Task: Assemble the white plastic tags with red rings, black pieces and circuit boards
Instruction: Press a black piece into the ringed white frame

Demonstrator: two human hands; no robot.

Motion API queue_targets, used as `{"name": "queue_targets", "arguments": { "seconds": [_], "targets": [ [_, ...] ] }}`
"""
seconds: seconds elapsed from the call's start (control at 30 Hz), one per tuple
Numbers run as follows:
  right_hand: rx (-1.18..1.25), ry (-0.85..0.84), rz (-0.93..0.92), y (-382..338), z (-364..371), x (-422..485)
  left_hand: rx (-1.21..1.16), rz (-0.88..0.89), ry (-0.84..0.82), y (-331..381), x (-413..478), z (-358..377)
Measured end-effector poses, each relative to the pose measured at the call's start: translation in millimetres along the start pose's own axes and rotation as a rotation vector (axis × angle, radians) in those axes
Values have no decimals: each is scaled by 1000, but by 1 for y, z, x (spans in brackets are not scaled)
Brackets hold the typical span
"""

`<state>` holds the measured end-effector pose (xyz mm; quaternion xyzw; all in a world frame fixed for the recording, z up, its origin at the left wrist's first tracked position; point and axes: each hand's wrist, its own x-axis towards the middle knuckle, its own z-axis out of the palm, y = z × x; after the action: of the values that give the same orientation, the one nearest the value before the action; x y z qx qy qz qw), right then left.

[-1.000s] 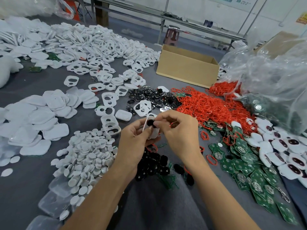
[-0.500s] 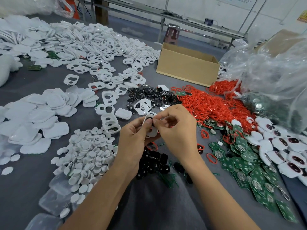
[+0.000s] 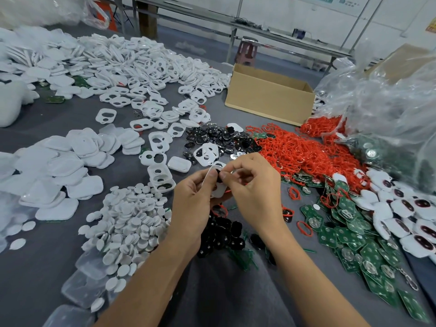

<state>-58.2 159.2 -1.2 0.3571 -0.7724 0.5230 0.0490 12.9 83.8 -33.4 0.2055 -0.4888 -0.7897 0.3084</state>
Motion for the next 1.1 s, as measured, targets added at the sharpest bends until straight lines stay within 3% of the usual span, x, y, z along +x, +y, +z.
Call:
{"name": "queue_targets", "arguments": {
  "seconds": [0.27,0.67,0.97,1.1],
  "targets": [
    [-37,-2,27,2,-7,7,-111,-83,-103,2,1,0],
    [-298,-77,-58,-3,-11,8,-119,-98,-132,2,-1,1],
    [-224,-5,-54,-1,-7,5,-2,-50,-67,3,-3,1],
    [-233,1,-76,-5,0,-1,150,113,54,-1,-3,2]
  ]
}}
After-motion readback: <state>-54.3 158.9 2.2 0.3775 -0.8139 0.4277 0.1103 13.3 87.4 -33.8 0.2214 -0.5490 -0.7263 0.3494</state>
